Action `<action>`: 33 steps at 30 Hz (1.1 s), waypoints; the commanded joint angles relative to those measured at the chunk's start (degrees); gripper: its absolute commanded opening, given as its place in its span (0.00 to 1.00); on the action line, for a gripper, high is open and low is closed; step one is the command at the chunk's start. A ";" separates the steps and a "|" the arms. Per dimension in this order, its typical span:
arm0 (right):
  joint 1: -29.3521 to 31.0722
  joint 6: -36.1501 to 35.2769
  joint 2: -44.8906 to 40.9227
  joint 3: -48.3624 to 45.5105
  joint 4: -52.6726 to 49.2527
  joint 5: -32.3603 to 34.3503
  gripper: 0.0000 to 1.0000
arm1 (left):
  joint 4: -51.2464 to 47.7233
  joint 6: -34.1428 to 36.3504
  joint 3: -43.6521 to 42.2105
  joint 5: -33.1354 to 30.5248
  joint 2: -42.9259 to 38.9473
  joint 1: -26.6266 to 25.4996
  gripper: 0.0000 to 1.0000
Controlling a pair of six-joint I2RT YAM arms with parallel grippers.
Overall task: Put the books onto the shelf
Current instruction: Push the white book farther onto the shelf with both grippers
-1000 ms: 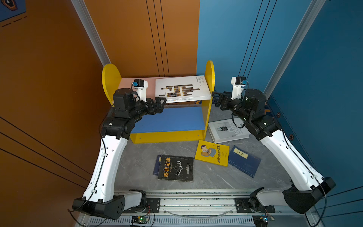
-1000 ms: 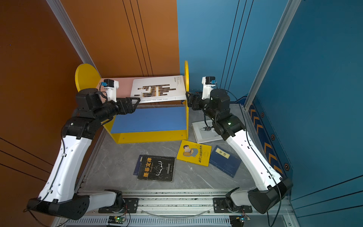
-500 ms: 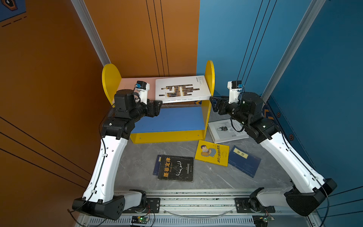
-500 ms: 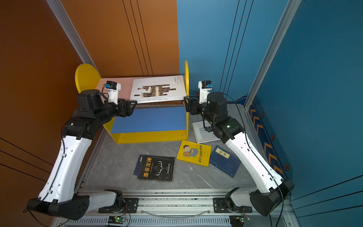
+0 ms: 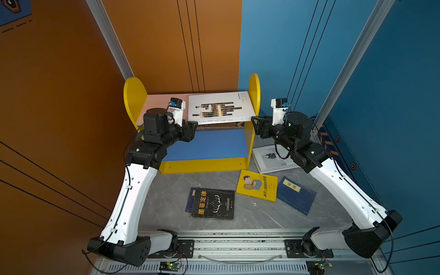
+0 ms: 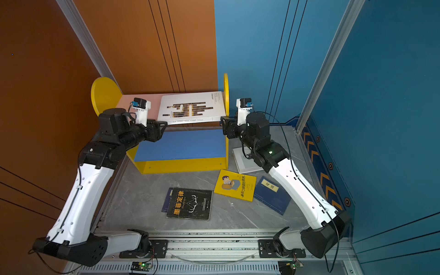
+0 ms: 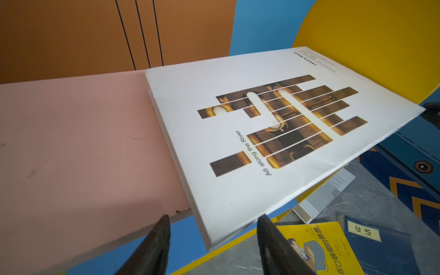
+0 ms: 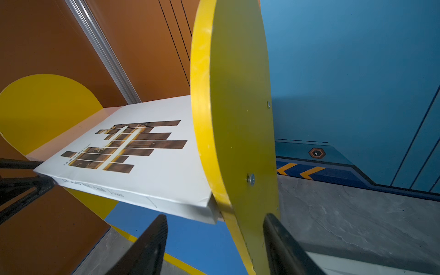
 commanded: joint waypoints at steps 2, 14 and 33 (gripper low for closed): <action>0.50 0.52 1.02 -0.24 3.59 1.76 0.63 | 4.50 -0.38 -0.82 -0.72 0.40 -0.30 0.54; 0.55 1.84 1.54 -1.22 6.13 3.65 0.58 | 7.93 -2.25 -3.57 -3.54 -0.30 -1.26 0.49; 0.54 1.86 2.91 -1.05 6.60 3.09 0.52 | 9.64 -4.61 -6.47 -3.12 -2.79 -1.17 0.49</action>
